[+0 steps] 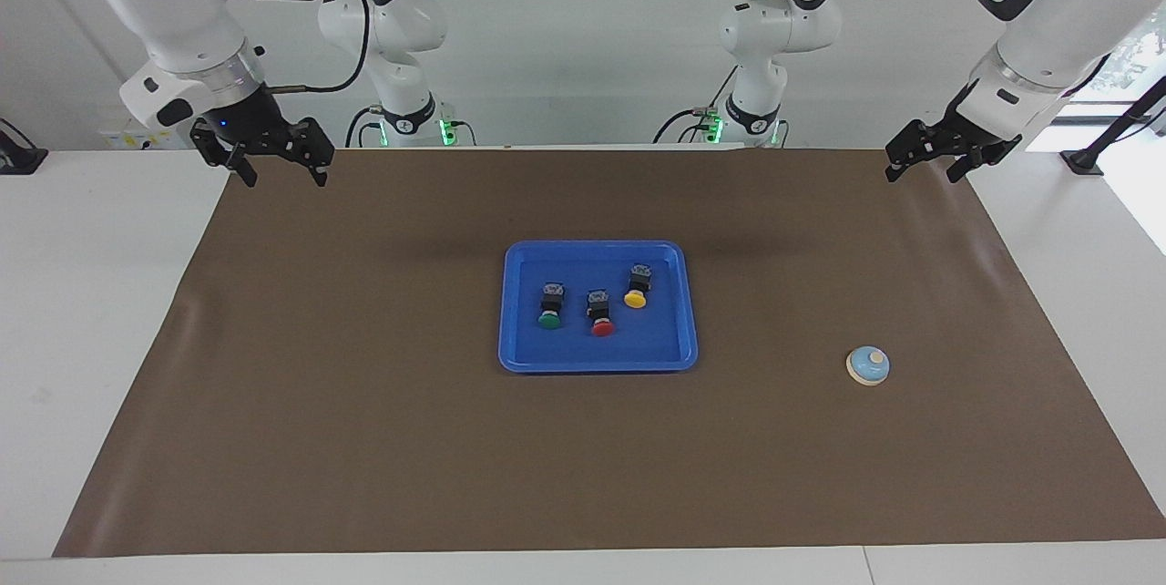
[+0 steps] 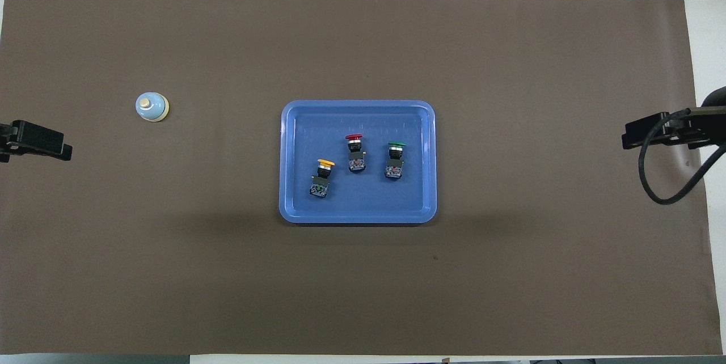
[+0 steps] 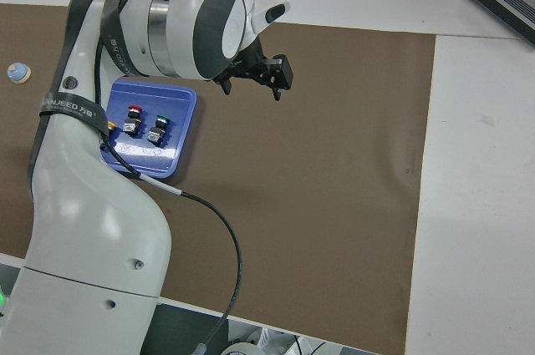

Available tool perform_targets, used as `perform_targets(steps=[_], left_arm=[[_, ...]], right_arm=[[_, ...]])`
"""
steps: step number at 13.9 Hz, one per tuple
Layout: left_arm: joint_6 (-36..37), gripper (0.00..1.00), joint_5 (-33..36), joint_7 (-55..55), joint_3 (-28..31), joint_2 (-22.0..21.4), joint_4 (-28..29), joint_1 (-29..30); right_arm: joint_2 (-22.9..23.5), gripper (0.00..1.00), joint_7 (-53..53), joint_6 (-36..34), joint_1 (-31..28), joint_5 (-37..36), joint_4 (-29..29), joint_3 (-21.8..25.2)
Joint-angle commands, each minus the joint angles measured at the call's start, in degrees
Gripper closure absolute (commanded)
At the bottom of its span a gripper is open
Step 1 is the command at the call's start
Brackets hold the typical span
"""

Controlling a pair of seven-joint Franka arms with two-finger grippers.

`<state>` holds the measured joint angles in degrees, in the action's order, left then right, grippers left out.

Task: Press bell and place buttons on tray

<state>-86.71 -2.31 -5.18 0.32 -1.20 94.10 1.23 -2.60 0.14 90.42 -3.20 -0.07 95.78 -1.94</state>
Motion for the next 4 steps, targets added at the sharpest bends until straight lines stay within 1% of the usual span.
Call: perform_targets(steps=[1, 4], left_arm=[[1.5, 0.0, -0.7, -0.9, 0.2, 0.3, -1.1, -0.1], [1.4, 0.0, -0.7, -0.9, 0.2, 0.4, -1.3, -0.1]], right_arm=[[-1.1, 0.0, -1.3, 0.8, -0.9, -0.2, 1.2, -0.7], [-1.1, 0.0, -1.3, 0.8, -0.9, -0.2, 1.2, -0.7]])
